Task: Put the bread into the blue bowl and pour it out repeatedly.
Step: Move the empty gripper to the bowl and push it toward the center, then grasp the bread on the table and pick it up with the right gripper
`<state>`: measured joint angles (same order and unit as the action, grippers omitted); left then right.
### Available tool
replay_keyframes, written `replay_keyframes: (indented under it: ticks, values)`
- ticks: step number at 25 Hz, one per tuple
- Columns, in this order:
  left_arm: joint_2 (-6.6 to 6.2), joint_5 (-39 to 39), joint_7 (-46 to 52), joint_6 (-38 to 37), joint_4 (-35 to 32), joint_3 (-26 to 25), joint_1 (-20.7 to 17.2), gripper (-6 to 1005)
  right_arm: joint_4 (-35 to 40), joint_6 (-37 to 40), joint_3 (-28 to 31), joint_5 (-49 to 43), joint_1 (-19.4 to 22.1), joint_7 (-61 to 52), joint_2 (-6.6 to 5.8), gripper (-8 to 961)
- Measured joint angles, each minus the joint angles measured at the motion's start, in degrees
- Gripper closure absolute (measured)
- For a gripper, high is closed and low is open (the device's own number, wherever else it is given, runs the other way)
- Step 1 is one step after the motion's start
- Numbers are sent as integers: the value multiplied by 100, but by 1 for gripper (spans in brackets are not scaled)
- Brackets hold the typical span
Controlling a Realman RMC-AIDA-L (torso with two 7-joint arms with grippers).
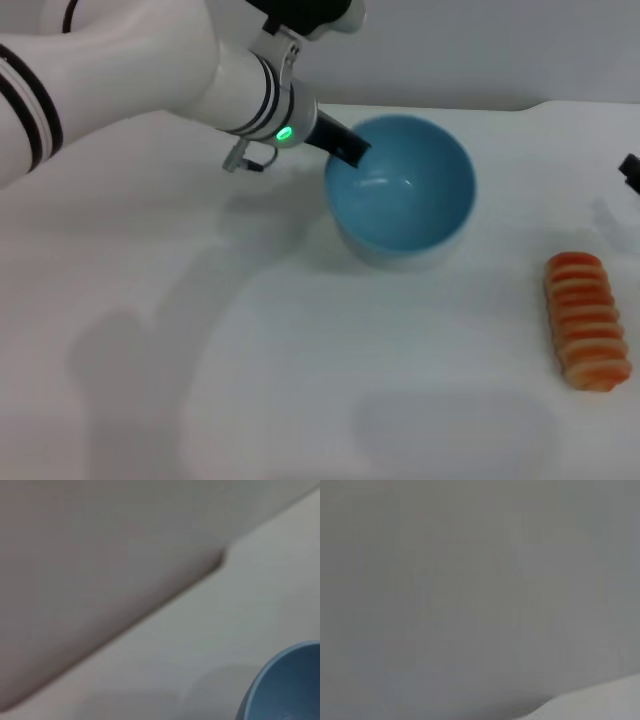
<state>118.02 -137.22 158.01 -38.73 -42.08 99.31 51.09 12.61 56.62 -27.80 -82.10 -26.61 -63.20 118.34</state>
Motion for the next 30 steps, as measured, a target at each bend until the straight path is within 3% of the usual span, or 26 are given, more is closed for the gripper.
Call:
replay_keyframes:
  ticks: [1, 2, 6, 8, 9, 12, 14, 20, 30]
  values:
    - [1, -172, 148, 49, 23, -1, 27, 1000, 779, 1, 1, -1108, 9, -1454, 1, 248]
    - [1, -342, 295, 74, 37, -4, 47, 1000, 779, 1, 1, -1108, 9, -1454, 1, 248]
    - [1, -737, 559, 78, 79, -59, 104, 1000, 2260, 188, 3, -3418, -49, -4324, 0, 249]
    - [1, -831, 605, 85, 109, -77, 121, 1000, 3078, 723, 35, -4812, -158, -5795, -47, 249]
    - [1, -831, 605, 85, 109, -77, 121, 1000, 3078, 723, 35, -4812, -158, -5795, -47, 249]
    - [-2, -842, 613, 115, 133, -87, 123, 999, 3347, 1326, 71, -5946, -385, -6639, -167, 249]
    - [-1, -849, 616, 135, 137, -91, 127, 999, 3319, 1536, 29, -6256, -479, -6778, -195, 249]
    - [20, -858, 604, 248, 204, -95, 138, 999, 3186, 1489, -362, -6347, -500, -6792, -36, 249]
    - [31, -846, 572, 289, 253, -76, 138, 999, 2538, 1063, -659, -6355, -657, -6808, -23, 248]
